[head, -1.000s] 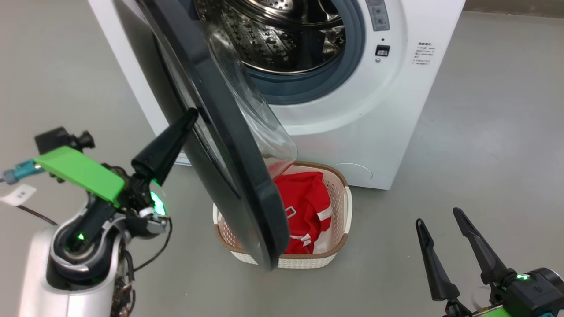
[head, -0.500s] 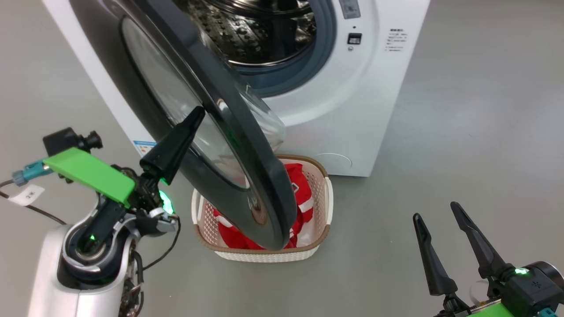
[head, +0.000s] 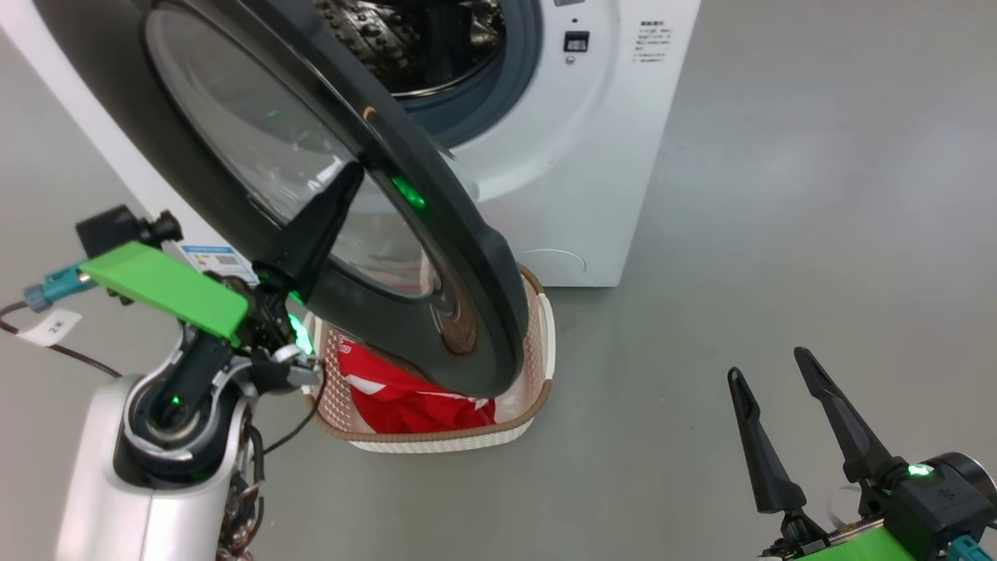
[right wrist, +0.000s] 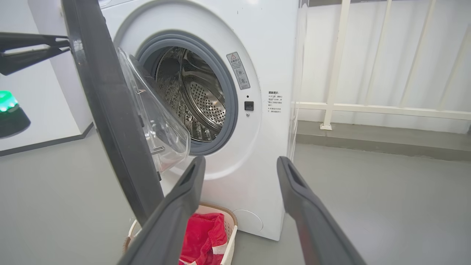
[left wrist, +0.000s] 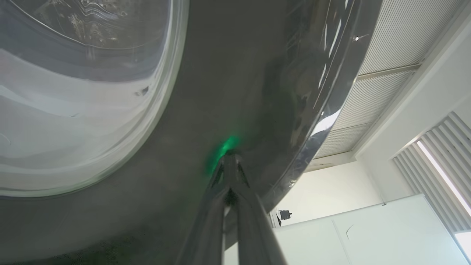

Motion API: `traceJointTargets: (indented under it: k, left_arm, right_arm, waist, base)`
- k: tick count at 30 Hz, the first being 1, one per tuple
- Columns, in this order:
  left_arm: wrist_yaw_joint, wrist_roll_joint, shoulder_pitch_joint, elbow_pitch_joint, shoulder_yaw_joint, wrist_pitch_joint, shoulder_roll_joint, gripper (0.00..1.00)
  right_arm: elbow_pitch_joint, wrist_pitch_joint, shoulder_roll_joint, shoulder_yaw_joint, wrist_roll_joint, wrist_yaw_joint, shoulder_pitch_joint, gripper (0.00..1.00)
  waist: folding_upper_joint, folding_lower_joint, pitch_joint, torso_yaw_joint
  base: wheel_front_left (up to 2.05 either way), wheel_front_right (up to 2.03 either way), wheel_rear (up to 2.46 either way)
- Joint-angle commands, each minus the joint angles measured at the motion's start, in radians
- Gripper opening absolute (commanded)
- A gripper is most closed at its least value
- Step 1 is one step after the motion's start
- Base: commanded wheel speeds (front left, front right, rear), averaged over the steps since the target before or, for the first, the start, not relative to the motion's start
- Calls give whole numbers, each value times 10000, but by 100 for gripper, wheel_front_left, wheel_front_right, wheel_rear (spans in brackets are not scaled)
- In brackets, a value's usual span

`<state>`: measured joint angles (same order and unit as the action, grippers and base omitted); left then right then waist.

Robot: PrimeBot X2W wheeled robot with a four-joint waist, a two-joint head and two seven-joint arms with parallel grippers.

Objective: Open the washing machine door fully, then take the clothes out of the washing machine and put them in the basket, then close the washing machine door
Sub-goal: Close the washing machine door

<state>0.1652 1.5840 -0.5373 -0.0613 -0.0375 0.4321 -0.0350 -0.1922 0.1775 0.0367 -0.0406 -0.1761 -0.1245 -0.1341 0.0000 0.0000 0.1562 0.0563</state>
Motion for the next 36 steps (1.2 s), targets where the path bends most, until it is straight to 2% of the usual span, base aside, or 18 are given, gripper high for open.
traceJointTargets:
  k: [1,15,24,36]
  left_arm:
    - [-172,-45,-411,156,216,-104,-153,0]
    - [-538,-185,-1242,-533,38,-805,-164,0]
    - [-782,-678,-2007,-1546,142,-1417,-221,0]
    - [-1021,-772,-3026,-2462,125,-1808,-199,0]
  right_arm:
    - [-214,116,135,-200,-4,-62,350,100]
    - [-34,267,135,-279,-117,-62,580,100]
    - [83,395,135,-347,-194,-62,772,100]
    - [209,510,135,-443,-195,-62,953,100]
  waist:
    - [0,0,100,-127]
    - [0,0,550,-779]
    - [0,0,855,-1165]
    - [0,0,1191,-1609]
  base:
    - [0,0,0]
    - [0,0,0]
    - [0,0,0]
    - [0,0,0]
